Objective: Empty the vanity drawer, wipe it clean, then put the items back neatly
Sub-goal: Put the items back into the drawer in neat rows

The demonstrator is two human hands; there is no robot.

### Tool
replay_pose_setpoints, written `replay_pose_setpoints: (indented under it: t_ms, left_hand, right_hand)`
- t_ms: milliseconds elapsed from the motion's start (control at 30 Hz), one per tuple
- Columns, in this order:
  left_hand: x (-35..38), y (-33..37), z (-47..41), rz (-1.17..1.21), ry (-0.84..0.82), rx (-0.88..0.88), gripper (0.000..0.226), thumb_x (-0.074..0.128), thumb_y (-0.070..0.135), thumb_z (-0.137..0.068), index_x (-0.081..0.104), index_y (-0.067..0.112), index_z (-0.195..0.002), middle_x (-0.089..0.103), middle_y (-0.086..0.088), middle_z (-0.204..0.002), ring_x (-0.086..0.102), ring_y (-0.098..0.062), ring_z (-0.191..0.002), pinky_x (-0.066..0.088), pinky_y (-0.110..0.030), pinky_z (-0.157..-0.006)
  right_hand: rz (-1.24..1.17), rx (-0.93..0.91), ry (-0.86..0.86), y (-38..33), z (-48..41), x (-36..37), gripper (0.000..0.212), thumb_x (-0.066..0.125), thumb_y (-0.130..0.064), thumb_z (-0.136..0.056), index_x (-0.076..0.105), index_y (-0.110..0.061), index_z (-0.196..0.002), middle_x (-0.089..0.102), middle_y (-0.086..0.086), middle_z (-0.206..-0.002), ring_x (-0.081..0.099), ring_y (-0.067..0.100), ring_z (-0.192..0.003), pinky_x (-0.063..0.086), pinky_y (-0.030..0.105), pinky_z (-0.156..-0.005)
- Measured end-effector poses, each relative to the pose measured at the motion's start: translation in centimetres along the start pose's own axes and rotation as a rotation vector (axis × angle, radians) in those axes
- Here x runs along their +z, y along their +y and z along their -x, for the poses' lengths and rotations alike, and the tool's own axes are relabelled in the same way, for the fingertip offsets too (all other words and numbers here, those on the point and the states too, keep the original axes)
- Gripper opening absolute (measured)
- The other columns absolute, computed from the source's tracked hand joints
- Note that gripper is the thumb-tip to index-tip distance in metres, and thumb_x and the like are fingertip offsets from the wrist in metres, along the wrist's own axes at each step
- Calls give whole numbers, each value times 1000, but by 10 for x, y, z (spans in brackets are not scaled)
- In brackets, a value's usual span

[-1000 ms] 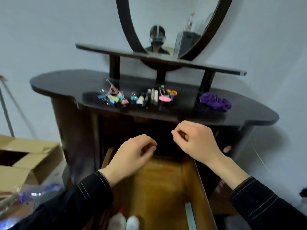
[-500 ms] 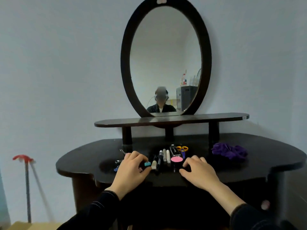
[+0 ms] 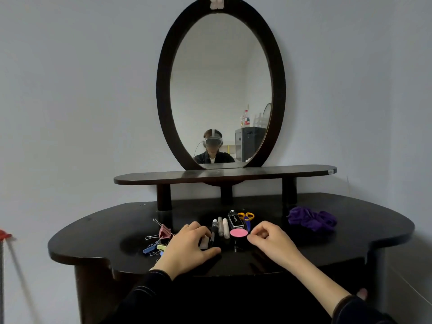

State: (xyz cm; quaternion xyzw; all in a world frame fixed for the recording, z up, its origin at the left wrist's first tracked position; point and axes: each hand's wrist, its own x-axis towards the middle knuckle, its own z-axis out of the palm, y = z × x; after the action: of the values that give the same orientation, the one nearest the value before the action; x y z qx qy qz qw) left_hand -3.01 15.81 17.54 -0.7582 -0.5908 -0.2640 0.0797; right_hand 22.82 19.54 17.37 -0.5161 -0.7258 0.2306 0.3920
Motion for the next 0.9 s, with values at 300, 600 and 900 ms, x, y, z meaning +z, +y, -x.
replay_pose_setpoints:
  t_ms: [300,600,900]
  left_hand:
    - [3,-3,-4,4,3,-14,56,54,81,-72,60,37,-106,47,19,-100,49,-3,-95,50,-28,-82]
    - [8,-9,-6,-5,43,5,57,49,83,-71,59,37,-102,47,19,-99,49,-2,-94,49,-25,-78]
    - [7,-8,-2,0,78,21,52,51,81,-75,58,35,-97,48,18,-96,51,-3,-91,50,-25,-76]
  right_hand:
    - [91,-66,79,-15,-33,7,9,67,-35,-91,61,-33,-97,67,-10,-91,64,4,-85,54,29,-77]
    - [381,219,-107,-14,-101,23,13,61,-22,-91,61,-13,-100,63,6,-95,65,23,-87,47,32,-69]
    - [406,262,-71,3,-98,8,20,55,-28,-97,54,-18,-79,53,-1,-71,50,16,-62,36,29,-56]
